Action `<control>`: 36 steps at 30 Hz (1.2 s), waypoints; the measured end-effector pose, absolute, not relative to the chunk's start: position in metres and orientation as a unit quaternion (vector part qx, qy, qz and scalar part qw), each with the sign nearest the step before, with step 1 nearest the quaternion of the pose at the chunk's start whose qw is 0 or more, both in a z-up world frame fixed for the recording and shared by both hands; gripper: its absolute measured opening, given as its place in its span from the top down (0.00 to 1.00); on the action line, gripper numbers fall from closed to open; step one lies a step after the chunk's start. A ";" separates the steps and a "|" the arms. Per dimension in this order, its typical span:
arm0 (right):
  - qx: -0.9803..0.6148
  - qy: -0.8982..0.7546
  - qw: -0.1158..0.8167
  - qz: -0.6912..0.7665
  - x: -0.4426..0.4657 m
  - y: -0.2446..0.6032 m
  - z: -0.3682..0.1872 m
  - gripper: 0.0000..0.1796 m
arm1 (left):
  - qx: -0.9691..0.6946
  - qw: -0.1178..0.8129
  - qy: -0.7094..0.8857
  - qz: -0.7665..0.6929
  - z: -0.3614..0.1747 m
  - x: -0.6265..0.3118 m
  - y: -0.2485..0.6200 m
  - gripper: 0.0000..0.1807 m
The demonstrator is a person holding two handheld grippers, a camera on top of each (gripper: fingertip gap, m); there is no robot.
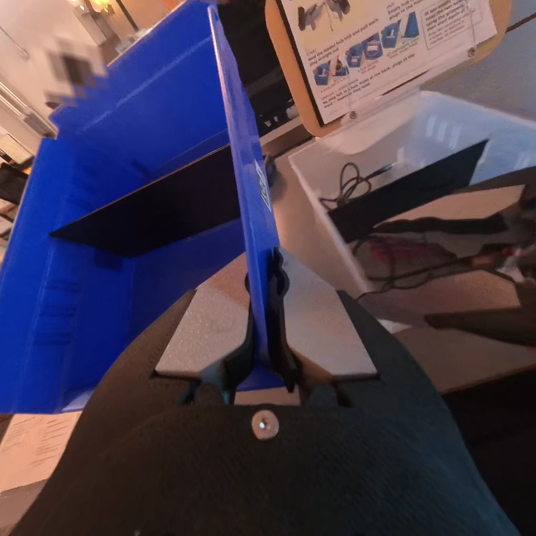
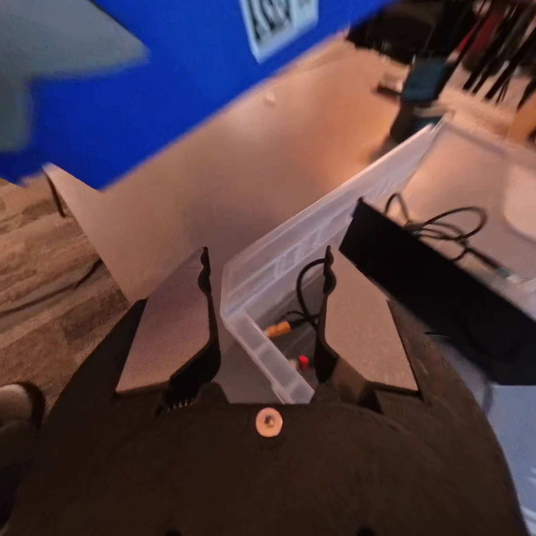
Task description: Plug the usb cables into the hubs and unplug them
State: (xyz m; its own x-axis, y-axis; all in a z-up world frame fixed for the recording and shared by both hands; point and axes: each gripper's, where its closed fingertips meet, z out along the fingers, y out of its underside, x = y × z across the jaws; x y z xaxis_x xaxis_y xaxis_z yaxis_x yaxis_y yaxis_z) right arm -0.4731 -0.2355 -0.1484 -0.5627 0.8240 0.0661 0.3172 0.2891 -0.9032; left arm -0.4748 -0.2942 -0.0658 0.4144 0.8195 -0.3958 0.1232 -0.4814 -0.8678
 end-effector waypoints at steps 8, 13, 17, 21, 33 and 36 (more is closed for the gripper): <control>-0.258 -0.766 0.272 0.521 -0.400 -0.196 -0.075 0.47 | -0.731 0.374 -0.305 0.482 -0.051 -0.464 -0.301 0.97; -0.325 -0.744 0.314 0.493 -0.395 -0.059 -0.072 0.49 | -0.769 0.415 -0.202 0.441 -0.045 -0.423 -0.205 0.97; -0.357 -0.732 0.343 0.468 -0.385 0.037 -0.047 0.48 | -0.802 0.443 -0.086 0.392 -0.058 -0.372 -0.102 0.97; -0.413 -0.664 0.382 0.493 -0.372 0.129 -0.013 0.58 | -0.833 0.441 -0.017 0.333 -0.097 -0.342 -0.012 0.97; -0.461 -0.645 0.355 0.496 -0.376 0.175 -0.027 0.47 | -0.899 0.394 -0.008 0.192 -0.201 -0.343 0.145 0.93; -0.452 -0.682 0.344 0.460 -0.383 0.160 -0.046 0.45 | -0.899 0.395 -0.021 0.188 -0.185 -0.346 0.128 0.68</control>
State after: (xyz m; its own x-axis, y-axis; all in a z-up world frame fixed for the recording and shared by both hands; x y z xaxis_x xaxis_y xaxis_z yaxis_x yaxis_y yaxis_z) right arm -0.3829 0.1597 -0.0463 -0.3540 0.9337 0.0540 0.3007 0.1683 -0.9387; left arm -0.3462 0.1281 -0.1855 0.9287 0.1858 -0.3209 -0.1105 -0.6874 -0.7178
